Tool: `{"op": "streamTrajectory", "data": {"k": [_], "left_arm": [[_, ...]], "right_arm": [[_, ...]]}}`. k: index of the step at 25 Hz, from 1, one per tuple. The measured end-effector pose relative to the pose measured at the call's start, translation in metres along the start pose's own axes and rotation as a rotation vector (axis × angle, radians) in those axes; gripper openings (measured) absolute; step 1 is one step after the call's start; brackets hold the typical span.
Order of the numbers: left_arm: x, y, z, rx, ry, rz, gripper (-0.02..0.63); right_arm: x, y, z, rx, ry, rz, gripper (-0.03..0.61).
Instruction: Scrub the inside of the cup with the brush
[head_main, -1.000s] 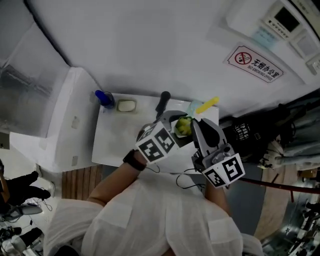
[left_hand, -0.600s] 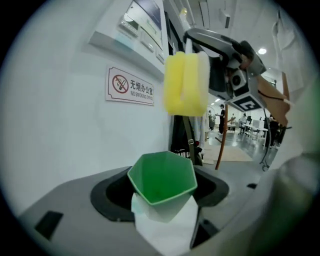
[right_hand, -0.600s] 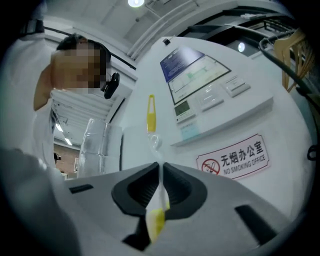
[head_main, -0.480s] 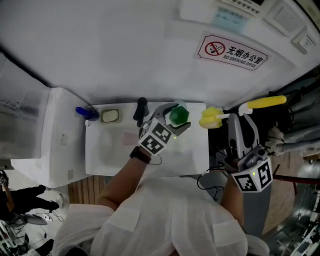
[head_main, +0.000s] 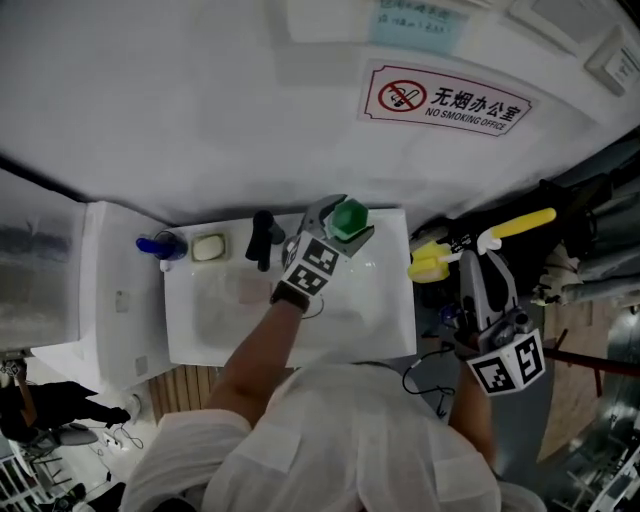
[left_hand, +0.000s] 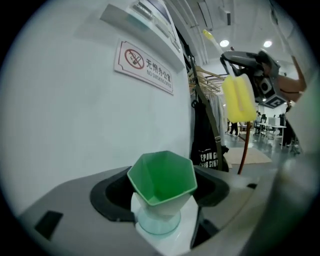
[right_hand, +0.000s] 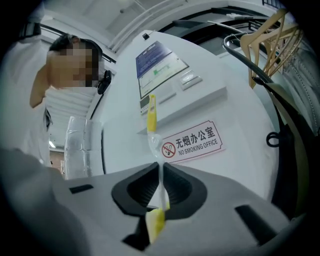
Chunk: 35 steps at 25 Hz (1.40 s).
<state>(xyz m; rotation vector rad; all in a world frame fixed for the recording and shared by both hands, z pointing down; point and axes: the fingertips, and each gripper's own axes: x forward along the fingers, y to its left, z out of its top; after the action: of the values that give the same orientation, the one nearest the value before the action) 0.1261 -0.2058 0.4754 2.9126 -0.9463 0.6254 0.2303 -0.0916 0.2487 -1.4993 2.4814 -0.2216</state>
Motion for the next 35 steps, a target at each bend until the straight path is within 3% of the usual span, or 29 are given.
{"op": "streamTrajectory", "data": {"k": [11,20,25,29,35], "left_arm": [[0.031,0.011,-0.059,-0.052,0.095,0.037,0.314],[0.039,0.008,-0.074,-0.061,0.100,-0.007,0.327],[0.030,0.011,-0.063,-0.058,0.070,-0.007,0.330],[0.012,0.014,-0.034,-0.073,0.009,-0.001,0.330],[-0.035,0.011,0.027,-0.203,-0.173,-0.013,0.330]], "right_arm": [[0.006,-0.017,-0.023,0.028,0.053,0.011,0.028],[0.010,-0.018,-0.031,0.035,0.068,0.008,0.028],[0.010,-0.017,-0.030,0.034,0.059,0.001,0.028],[0.012,-0.015,-0.026,0.036,0.047,0.004,0.028],[0.012,-0.009,-0.024,0.035,0.030,0.019,0.029]]}}
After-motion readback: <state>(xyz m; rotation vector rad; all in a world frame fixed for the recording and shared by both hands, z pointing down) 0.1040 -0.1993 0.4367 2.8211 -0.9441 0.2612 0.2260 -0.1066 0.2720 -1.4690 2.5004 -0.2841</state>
